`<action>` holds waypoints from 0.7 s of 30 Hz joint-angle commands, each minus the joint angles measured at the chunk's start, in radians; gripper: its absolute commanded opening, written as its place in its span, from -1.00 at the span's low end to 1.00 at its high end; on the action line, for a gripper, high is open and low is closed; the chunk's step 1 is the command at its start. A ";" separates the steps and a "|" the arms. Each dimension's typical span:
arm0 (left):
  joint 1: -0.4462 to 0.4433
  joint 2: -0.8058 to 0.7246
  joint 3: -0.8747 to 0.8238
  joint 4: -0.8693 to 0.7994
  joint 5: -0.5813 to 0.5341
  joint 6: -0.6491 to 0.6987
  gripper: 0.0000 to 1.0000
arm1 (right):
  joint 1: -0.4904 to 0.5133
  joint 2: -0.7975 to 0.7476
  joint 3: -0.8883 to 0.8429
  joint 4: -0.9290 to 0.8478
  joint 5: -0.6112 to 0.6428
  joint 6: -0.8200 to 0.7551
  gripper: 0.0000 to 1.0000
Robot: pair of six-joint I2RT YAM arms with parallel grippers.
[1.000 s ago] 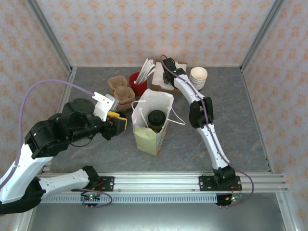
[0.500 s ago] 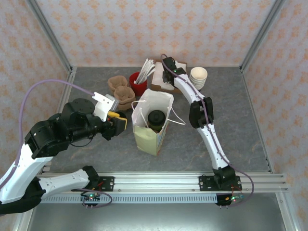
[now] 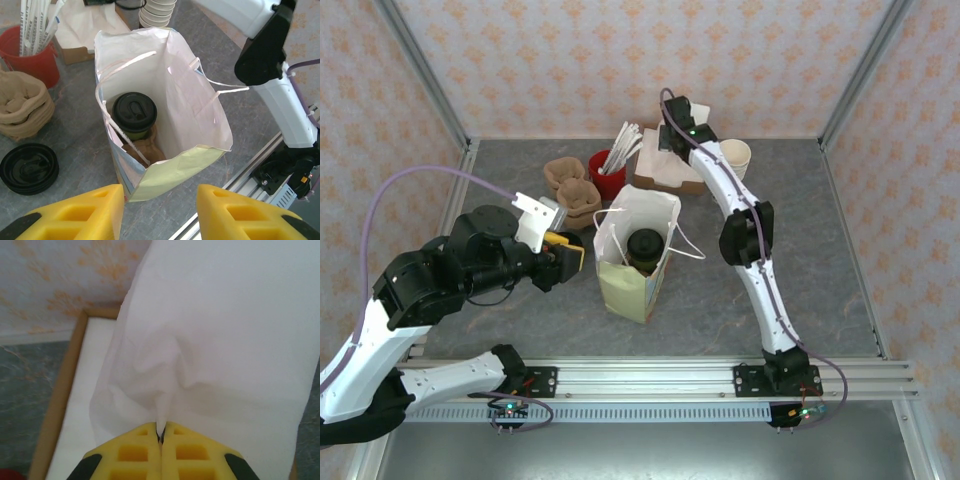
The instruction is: Pack the takeout coffee
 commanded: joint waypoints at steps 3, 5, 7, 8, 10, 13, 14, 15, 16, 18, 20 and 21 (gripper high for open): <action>-0.005 -0.021 -0.026 0.042 -0.043 -0.030 -0.12 | 0.021 -0.177 0.053 -0.035 0.002 0.019 -1.00; -0.005 -0.023 -0.042 0.066 -0.082 -0.044 -0.08 | 0.026 -0.239 0.054 -0.068 -0.010 0.048 -1.00; -0.004 -0.023 -0.057 0.088 -0.122 -0.058 -0.04 | 0.033 -0.305 0.052 -0.114 -0.027 0.084 -1.00; -0.005 -0.022 -0.064 0.098 -0.141 -0.063 -0.02 | 0.036 -0.336 0.047 -0.134 -0.039 0.102 -1.00; -0.005 -0.024 -0.082 0.122 -0.191 -0.080 0.04 | 0.042 -0.416 0.029 -0.181 -0.075 0.157 -1.00; -0.004 -0.024 -0.128 0.180 -0.248 -0.104 0.16 | 0.044 -0.543 -0.038 -0.217 -0.184 0.262 -1.00; -0.004 -0.020 -0.142 0.195 -0.261 -0.112 0.18 | 0.044 -0.587 -0.070 -0.221 -0.219 0.299 -1.00; -0.004 -0.018 -0.156 0.211 -0.283 -0.126 0.20 | 0.044 -0.636 -0.113 -0.217 -0.262 0.336 -1.00; -0.005 -0.016 -0.173 0.229 -0.307 -0.141 0.22 | 0.043 -0.689 -0.166 -0.205 -0.302 0.369 -1.00; -0.004 -0.013 -0.200 0.255 -0.356 -0.171 0.27 | 0.043 -0.785 -0.265 -0.174 -0.372 0.441 -1.00; -0.002 -0.009 -0.221 0.285 -0.370 -0.185 0.31 | 0.046 -0.876 -0.368 -0.131 -0.438 0.506 -1.00; -0.003 -0.005 -0.225 0.299 -0.356 -0.175 0.33 | 0.046 -0.925 -0.426 -0.106 -0.473 0.539 -1.00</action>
